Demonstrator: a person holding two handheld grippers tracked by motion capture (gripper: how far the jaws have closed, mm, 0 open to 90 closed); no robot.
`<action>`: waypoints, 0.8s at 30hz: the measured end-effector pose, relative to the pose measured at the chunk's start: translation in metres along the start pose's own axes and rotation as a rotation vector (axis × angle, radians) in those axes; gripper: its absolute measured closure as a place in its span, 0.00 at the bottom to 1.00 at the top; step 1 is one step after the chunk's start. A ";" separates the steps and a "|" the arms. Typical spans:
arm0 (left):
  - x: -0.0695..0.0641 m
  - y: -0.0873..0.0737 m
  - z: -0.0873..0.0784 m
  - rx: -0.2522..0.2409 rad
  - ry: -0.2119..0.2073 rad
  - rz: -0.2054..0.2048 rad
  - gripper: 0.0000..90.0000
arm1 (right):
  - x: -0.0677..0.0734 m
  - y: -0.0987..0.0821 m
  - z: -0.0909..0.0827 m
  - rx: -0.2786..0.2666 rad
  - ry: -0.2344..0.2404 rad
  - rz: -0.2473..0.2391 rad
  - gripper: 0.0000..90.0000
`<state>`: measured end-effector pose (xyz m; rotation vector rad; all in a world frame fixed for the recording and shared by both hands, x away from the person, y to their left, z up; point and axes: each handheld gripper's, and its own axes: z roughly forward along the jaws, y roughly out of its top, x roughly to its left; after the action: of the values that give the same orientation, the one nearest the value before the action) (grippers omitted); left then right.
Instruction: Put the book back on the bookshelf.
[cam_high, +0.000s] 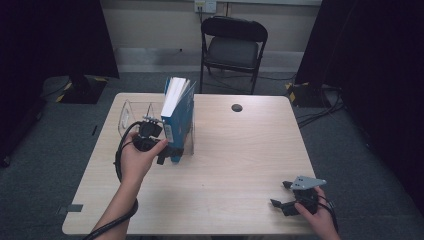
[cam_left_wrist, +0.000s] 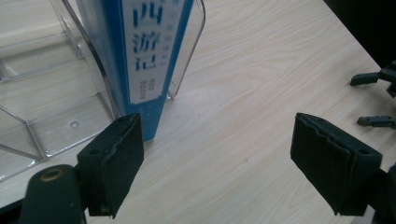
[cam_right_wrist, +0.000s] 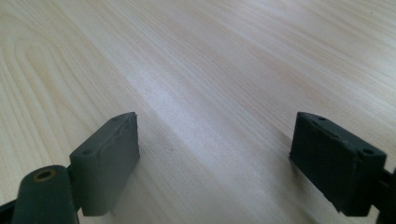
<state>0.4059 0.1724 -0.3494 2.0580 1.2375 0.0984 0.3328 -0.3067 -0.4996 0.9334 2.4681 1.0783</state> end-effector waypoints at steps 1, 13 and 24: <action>0.000 -0.002 0.002 0.003 -0.002 0.001 0.19 | 0.000 0.000 0.000 0.001 0.000 0.001 0.16; 0.006 -0.023 0.014 0.027 -0.022 -0.011 0.20 | 0.000 0.000 0.000 0.000 0.000 0.001 0.16; 0.012 -0.043 0.026 0.033 -0.030 -0.031 0.21 | 0.000 0.000 0.000 0.000 0.000 0.000 0.16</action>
<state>0.3910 0.1802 -0.3980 2.0608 1.2600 0.0326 0.3328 -0.3067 -0.4996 0.9336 2.4680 1.0781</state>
